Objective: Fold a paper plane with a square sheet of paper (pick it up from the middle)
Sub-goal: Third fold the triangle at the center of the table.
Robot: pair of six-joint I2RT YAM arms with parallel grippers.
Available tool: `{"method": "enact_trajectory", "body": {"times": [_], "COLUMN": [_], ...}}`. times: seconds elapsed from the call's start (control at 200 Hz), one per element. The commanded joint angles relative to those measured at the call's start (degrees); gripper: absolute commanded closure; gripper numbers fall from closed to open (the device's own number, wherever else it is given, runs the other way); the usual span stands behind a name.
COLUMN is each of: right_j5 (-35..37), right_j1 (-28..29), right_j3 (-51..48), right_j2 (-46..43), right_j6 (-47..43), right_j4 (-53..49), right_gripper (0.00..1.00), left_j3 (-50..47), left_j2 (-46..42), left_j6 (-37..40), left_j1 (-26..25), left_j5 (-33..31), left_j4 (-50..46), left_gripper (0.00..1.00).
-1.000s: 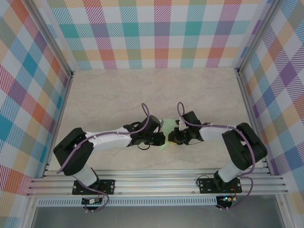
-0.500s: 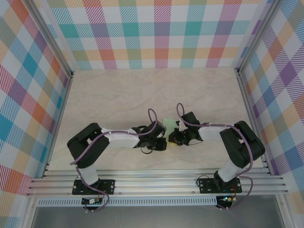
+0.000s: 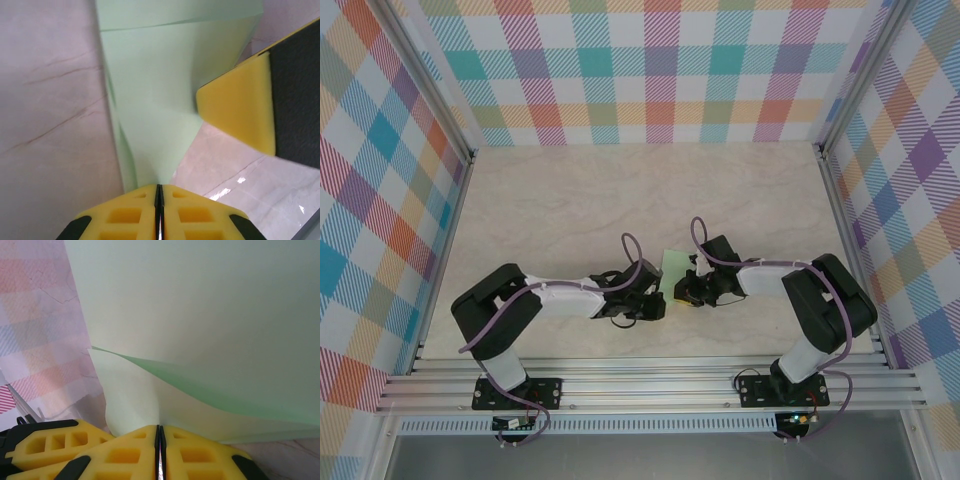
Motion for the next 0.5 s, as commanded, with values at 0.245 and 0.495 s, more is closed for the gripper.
{"method": "enact_trajectory", "body": {"times": [0.245, 0.495], "right_j5": [2.07, -0.37], "right_j1": [-0.45, -0.45], "right_j3": [1.80, 3.73], "right_j2": [1.10, -1.90], "right_j6": [-1.71, -1.93], "right_j4": [-2.83, -4.62], "right_gripper": [0.87, 0.85], "left_j3": [-5.61, 1.06], "left_j2": [-6.12, -10.01], "left_j6": [-2.05, 0.46], "left_j1": [-0.39, 0.05], "left_j5": [-2.96, -2.34], "left_j4": [-7.69, -7.90], "left_gripper": [0.88, 0.87]}}
